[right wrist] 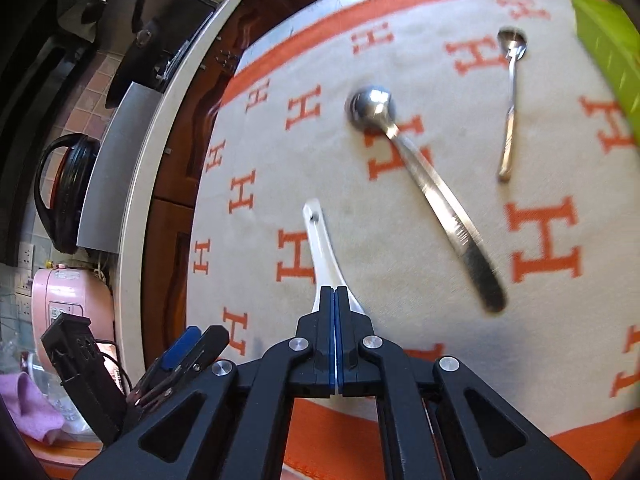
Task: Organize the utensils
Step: 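Grasp the white ceramic spoon by its handle with the right tool, then carry the ceramic spoon over the tray while the left tool grasps the large steel spoon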
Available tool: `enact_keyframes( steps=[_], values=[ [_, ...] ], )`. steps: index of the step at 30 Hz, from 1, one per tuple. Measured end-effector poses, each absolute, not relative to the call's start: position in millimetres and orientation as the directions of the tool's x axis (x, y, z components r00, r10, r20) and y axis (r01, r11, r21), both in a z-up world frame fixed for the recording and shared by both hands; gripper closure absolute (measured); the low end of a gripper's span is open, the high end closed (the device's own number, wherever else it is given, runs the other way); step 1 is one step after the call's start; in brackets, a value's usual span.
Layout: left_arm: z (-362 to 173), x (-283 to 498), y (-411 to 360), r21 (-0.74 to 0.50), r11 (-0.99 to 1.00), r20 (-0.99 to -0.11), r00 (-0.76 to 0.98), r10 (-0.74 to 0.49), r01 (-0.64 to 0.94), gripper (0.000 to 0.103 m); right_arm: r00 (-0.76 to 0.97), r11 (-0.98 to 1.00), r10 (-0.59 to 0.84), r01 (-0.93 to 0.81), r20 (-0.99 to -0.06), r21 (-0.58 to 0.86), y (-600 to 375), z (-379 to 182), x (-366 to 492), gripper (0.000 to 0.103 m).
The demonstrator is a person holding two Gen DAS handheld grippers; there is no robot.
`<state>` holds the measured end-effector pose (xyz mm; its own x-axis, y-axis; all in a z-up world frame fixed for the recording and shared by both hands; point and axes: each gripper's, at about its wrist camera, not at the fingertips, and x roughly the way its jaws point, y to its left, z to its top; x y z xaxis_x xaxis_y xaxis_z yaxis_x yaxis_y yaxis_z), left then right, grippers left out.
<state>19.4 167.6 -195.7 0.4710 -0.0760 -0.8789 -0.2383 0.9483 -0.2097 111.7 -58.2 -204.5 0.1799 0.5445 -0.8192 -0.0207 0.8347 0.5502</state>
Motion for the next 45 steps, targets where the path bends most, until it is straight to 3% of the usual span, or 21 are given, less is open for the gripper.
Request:
enact_keyframes(
  steps=[6,10,15,26,29,34,45],
  values=[
    [-198,20,159,-0.201,0.956,-0.887,0.454,-0.085,-0.214,0.016,0.105,0.853,0.522,-0.066,-0.846,0.518,-65,-204,118,0.101],
    [-197,19,159,-0.201,0.955,-0.887,0.454,-0.082,-0.219,0.016,0.06,0.868,0.492,-0.107,-0.869,0.484,-59,-213,120,0.081],
    [-200,21,164,-0.215,0.947,-0.89,0.446,-0.09,-0.239,0.016,0.02,0.875,0.461,-0.175,-0.887,0.45,-48,-217,111,0.078],
    [-201,21,169,-0.232,0.939,-0.89,0.446,-0.1,-0.252,0.016,0.096,0.9,0.323,-0.34,-0.942,0.274,-22,-214,91,0.078],
    [-201,21,172,-0.235,0.937,-0.89,0.444,-0.1,-0.259,0.016,0.134,0.892,0.278,-0.403,-0.951,0.204,-14,-213,83,0.087],
    [-198,20,171,-0.228,0.938,-0.893,0.44,-0.094,-0.262,0.016,0.143,0.879,0.334,-0.404,-0.932,0.253,-20,-205,79,0.1],
    [-174,36,134,-0.198,0.967,-0.88,0.463,-0.104,-0.16,0.016,0.262,0.902,0.402,-0.278,-0.878,0.33,-76,-167,78,0.1]
  ],
)
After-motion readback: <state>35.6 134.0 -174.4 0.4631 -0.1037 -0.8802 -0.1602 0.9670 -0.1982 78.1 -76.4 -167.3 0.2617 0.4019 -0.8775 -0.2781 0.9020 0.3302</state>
